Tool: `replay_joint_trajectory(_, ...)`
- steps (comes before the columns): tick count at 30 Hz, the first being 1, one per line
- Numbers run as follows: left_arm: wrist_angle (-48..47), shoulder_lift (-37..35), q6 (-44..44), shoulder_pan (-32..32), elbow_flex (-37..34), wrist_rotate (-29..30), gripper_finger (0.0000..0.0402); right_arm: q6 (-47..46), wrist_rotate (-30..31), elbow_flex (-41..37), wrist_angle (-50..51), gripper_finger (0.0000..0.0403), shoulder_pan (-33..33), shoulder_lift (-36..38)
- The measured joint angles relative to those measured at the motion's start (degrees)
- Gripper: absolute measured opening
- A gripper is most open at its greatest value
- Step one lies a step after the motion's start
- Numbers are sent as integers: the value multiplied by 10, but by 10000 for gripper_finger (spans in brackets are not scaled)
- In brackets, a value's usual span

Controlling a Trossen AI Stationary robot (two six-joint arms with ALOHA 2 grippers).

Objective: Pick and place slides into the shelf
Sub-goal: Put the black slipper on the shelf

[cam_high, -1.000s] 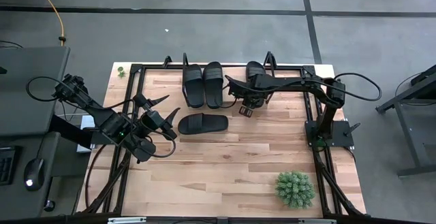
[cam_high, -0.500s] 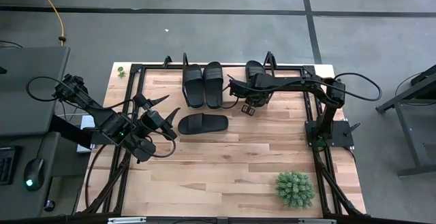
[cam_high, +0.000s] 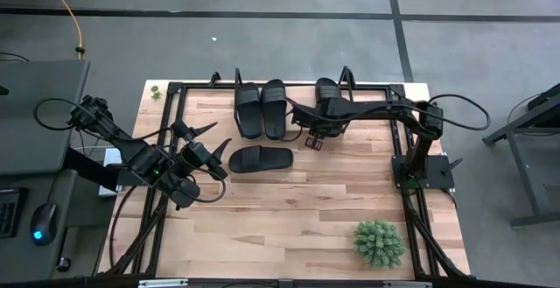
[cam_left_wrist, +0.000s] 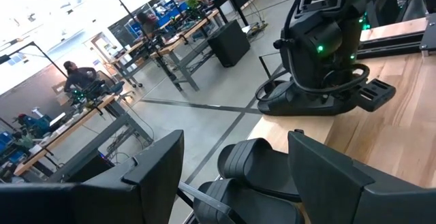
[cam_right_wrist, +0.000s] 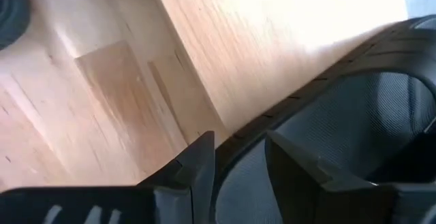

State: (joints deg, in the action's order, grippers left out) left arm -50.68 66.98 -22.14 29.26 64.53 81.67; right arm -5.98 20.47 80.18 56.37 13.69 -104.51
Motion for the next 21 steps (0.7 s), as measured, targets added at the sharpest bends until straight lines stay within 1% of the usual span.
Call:
replay_joint_trajectory(6, 0, 0, 0, 0, 0, 0, 246, 0, -1, 0, -23, 119, -6, 0)
replay_joint_trajectory(11, 0, 0, 0, 0, 0, -11, 246, 28, -10, 0, -65, 119, -17, 0)
replay_joint_trajectory(16, -1, -3, 0, 0, 0, -19, 246, 53, -59, 0, -129, 119, -25, 0)
replay_joint_trajectory(21, -8, -22, -7, 0, 0, -55, 246, 86, -136, 0, -203, 119, -36, 0)
